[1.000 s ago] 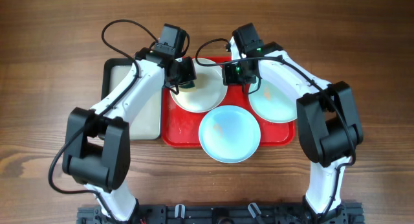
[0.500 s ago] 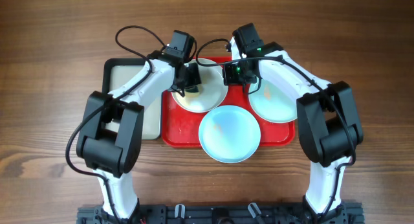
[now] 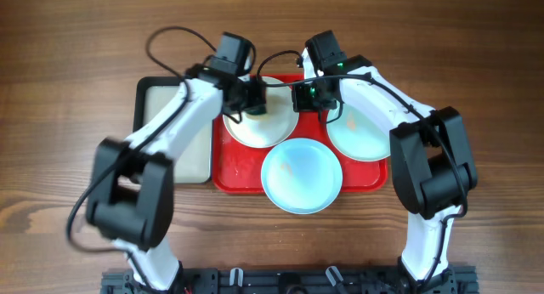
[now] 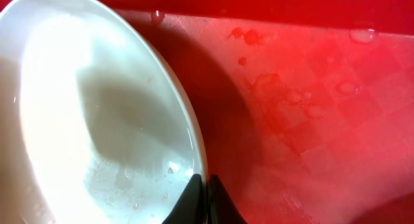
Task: Clean dirty plates on tray and stack at the side
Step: 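Scrub the white plate surface with the sponge in the left gripper, then return the sponge in the left gripper to the black tray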
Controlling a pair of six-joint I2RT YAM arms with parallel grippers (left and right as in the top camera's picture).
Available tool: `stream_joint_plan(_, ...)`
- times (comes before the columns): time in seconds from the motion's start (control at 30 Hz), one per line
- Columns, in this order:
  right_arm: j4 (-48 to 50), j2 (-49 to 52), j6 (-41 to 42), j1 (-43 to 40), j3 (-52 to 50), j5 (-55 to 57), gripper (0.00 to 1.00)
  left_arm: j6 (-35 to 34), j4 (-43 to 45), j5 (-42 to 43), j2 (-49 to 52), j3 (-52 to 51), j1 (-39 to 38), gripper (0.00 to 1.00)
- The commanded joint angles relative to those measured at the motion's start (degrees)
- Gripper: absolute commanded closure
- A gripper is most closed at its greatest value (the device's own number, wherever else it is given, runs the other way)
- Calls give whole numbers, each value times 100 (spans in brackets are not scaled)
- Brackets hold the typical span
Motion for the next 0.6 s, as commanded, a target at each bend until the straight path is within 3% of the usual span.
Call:
stream_joint_plan(0.0, 22, 74, -98, 28, 20, -109, 96, 411, -485, -1049, -739, 33, 271, 96)
stream_joint_plan(0.2, 39, 74, -96, 28, 20, 240, 96, 546, -1860, -1349, -951, 22, 1296, 96)
stream_joint_plan(0.4, 105, 151, -98, 28, 20, 278, 96, 708, -2081, -1523, -949, -70, 1991, 96)
stream_joint_plan(0.57, 149, 321, -90, 28, 20, 271, 96, 372, -2033, -1563, -949, -511, 2247, 96)
